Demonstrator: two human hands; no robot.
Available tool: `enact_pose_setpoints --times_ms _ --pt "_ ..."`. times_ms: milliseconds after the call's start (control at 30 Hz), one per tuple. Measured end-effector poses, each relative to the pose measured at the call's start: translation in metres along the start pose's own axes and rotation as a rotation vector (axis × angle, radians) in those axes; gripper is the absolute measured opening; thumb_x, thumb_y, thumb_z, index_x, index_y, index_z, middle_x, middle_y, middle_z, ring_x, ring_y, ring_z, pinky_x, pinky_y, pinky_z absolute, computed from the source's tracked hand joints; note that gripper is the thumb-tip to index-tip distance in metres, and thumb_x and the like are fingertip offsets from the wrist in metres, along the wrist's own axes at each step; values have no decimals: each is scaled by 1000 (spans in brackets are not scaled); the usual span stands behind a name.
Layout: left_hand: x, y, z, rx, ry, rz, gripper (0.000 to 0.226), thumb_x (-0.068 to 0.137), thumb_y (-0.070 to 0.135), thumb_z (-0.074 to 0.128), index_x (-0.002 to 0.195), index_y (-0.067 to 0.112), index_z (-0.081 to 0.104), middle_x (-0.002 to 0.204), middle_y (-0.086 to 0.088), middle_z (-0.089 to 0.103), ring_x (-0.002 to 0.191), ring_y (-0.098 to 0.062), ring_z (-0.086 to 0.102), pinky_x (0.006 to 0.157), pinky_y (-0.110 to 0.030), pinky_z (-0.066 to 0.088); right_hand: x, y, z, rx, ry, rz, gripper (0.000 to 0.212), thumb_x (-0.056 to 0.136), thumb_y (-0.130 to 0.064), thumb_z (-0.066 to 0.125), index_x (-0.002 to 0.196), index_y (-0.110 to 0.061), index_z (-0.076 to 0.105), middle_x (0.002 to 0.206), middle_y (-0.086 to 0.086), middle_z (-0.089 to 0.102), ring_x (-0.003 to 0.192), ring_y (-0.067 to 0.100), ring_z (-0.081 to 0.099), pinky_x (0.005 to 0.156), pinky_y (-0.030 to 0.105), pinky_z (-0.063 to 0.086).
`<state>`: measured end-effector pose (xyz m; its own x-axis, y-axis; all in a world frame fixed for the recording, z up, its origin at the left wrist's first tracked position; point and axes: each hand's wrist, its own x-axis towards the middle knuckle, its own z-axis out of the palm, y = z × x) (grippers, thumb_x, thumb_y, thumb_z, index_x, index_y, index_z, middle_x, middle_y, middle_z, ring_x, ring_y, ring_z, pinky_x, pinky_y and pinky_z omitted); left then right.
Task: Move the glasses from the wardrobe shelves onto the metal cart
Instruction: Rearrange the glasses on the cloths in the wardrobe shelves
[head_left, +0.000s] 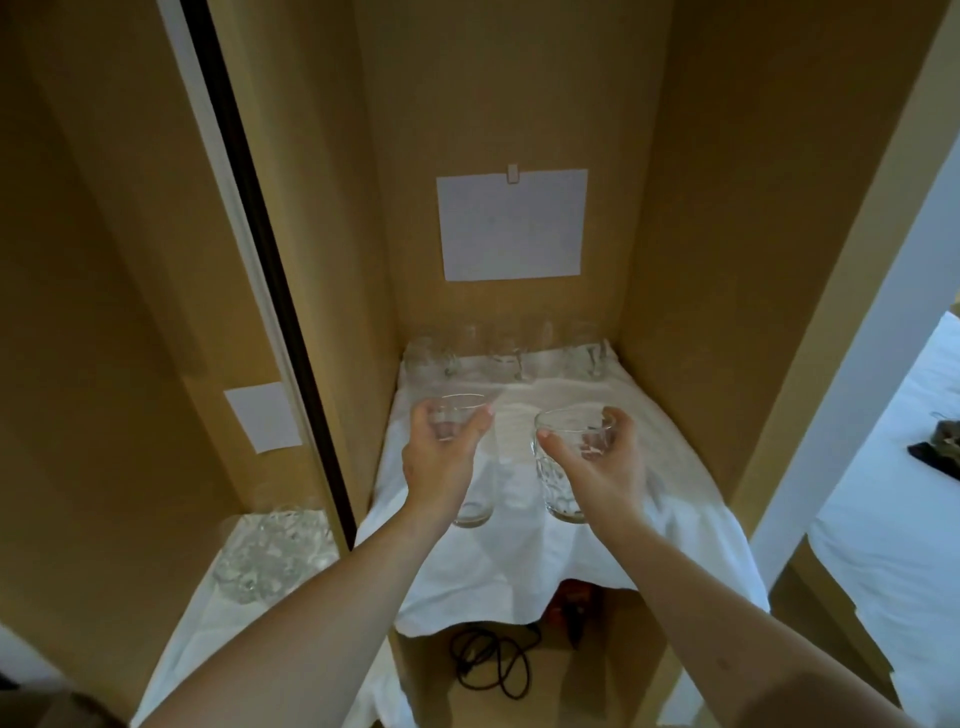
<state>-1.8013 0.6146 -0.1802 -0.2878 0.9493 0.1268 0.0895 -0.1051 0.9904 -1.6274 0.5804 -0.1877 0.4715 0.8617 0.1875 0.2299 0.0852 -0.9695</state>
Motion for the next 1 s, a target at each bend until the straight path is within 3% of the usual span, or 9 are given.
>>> enact_pose_setpoints --times_ms 67,167,300,500,700,867,1000 --pt "14 -5 6 13 -3 -4 60 71 59 84 115 32 54 94 4 67 91 -9 64 76 -27 47 13 6 8 -33 -19 12 101 63 -57 90 144 -25 39 132 -2 55 118 18 58 100 42 52" --pt "40 -13 15 46 -30 -27 60 71 60 84 116 33 56 101 5 67 93 -5 62 73 -21 44 34 11 21 -74 -33 33 103 63 -49 93 145 -23 38 138 -2 53 126 19 54 100 33 48" --pt "79 -32 30 62 -71 -44 59 67 54 90 110 33 56 104 2 65 95 -11 64 79 -27 52 66 18 37 -190 -50 28 102 65 -48 92 147 -21 38 141 0 52 128 21 52 93 23 37" --pt "127 -60 50 74 -122 -51 69 62 42 96 118 28 58 111 5 63 105 -13 62 92 -33 55 117 42 70 -268 -23 46 106 52 -54 95 138 -22 43 130 3 57 120 24 55 98 35 50" --pt "157 -82 68 42 -124 -76 76 64 32 96 129 24 57 128 1 63 120 -13 58 100 -31 51 148 62 90 -236 -1 63 88 51 -34 100 119 -24 46 107 -8 57 99 13 58 77 12 43" --pt "172 -88 79 48 -167 -62 75 70 33 93 133 27 54 128 4 61 122 -10 56 104 -32 49 161 79 98 -175 0 70 91 52 -36 100 125 -26 45 112 -11 57 102 8 59 71 1 41" --pt "175 -99 81 65 -200 -39 73 73 32 92 133 30 50 128 6 60 122 -8 56 92 -9 42 172 92 97 -162 -58 68 101 55 -33 100 137 -24 42 118 -11 55 107 8 56 71 -3 40"
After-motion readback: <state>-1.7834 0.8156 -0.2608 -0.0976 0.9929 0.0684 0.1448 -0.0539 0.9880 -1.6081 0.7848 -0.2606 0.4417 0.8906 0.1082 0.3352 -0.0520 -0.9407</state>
